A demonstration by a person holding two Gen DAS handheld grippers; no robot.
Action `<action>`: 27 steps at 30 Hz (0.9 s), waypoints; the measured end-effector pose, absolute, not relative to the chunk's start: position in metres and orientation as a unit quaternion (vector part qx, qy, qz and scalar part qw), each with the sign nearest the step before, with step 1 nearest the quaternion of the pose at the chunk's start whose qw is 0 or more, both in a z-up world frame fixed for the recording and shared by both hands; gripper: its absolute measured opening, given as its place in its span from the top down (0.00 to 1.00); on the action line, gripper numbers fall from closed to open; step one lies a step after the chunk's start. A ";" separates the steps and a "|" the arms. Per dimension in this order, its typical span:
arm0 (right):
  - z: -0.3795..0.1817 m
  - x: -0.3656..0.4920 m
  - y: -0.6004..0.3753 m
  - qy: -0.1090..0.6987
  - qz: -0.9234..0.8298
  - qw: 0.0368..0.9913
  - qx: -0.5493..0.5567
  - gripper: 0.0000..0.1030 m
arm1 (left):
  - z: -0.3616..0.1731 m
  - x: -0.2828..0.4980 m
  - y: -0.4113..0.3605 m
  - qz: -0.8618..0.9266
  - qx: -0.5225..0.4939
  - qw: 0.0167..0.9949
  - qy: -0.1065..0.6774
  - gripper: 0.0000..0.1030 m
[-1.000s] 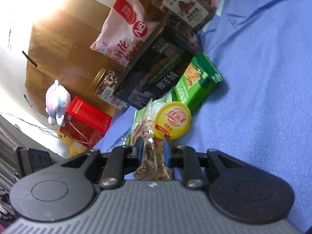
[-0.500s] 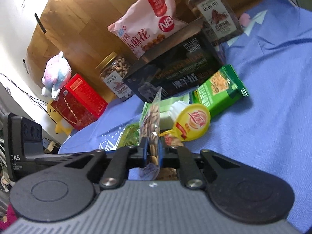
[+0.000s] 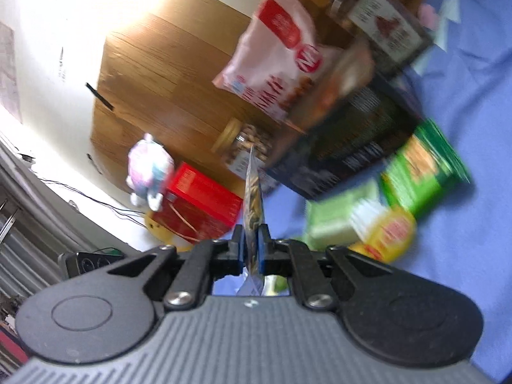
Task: Organize snacks
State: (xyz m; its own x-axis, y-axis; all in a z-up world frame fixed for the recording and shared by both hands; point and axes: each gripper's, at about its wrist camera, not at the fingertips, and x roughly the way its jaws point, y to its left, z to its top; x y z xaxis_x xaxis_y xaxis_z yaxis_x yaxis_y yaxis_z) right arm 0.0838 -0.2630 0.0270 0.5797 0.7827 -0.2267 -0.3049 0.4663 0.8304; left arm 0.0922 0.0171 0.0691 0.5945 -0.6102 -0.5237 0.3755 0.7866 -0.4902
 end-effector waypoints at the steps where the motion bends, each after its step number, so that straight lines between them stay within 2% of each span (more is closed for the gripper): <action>1: 0.035 0.089 -0.261 0.301 0.344 0.804 0.381 0.89 | 0.076 0.097 0.017 -0.279 -0.163 0.881 0.346 0.46; 8: 0.070 0.145 -0.252 0.257 0.347 0.831 0.352 0.89 | 0.114 0.152 0.002 -0.258 -0.117 0.909 0.307 0.46; 16: 0.059 0.203 -0.254 0.241 0.284 0.880 0.294 0.88 | 0.094 0.221 -0.028 -0.224 -0.090 0.916 0.321 0.46; 19: 0.048 0.216 -0.256 0.251 0.245 0.899 0.261 0.80 | 0.078 0.235 -0.040 -0.213 -0.083 0.914 0.336 0.45; 20: 0.045 0.217 -0.258 0.252 0.231 0.906 0.250 0.67 | 0.074 0.237 -0.041 -0.212 -0.085 0.912 0.341 0.45; 22: 0.043 0.213 -0.261 0.235 0.199 0.925 0.223 0.49 | 0.069 0.235 -0.041 -0.213 -0.087 0.909 0.346 0.45; 27: 0.051 0.184 -0.280 0.181 0.165 0.947 0.210 0.49 | 0.073 0.218 -0.029 -0.213 -0.086 0.912 0.339 0.45</action>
State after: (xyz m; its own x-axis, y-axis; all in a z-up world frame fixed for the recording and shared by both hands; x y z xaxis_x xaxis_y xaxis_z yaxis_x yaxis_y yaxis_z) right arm 0.1842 -0.2800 0.0512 0.8802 0.3876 -0.2739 -0.2356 0.8579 0.4567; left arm 0.2181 -0.0291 0.0732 0.6793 -0.4475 -0.5816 0.3307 0.8942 -0.3018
